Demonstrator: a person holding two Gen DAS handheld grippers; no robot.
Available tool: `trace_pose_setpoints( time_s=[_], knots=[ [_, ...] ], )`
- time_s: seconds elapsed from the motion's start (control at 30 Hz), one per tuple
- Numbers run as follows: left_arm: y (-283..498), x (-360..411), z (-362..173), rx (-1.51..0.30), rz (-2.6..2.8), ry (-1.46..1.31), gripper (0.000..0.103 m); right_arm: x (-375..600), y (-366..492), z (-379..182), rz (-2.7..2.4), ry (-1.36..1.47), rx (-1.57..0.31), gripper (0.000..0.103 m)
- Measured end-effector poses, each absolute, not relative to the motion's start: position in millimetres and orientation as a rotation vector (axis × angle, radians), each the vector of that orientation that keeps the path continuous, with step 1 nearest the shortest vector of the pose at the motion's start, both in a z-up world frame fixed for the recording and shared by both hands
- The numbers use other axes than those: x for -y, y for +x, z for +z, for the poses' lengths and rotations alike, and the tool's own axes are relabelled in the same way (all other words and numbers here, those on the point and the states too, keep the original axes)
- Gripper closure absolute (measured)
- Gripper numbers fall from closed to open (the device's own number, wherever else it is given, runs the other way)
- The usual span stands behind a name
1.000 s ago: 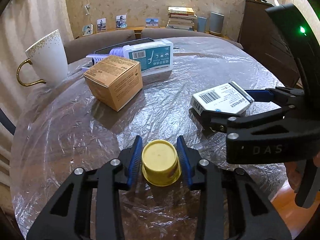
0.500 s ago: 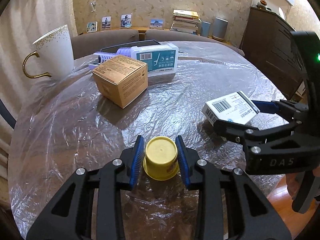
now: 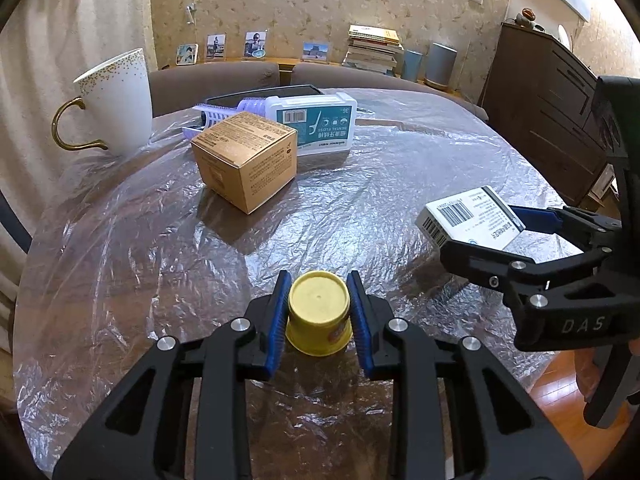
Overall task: Collect trash
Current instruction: 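Lift the yellow cup and white box and carry them toward the white bin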
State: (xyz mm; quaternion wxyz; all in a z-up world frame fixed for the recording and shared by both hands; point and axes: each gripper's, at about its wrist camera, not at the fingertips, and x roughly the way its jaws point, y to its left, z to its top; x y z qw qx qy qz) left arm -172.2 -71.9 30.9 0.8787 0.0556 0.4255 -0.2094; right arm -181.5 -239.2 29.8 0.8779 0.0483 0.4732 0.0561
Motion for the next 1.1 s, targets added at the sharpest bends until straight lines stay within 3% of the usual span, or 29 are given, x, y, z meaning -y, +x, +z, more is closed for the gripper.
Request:
trace_pose_setpoints(
  time_s=[1.1],
  knots=[
    [-235.5,64.7,59.4,-0.859,-0.444,0.075,0.072,249.4,-262.2,51.5,0.211,0.141,-0.969,0.007]
  ],
)
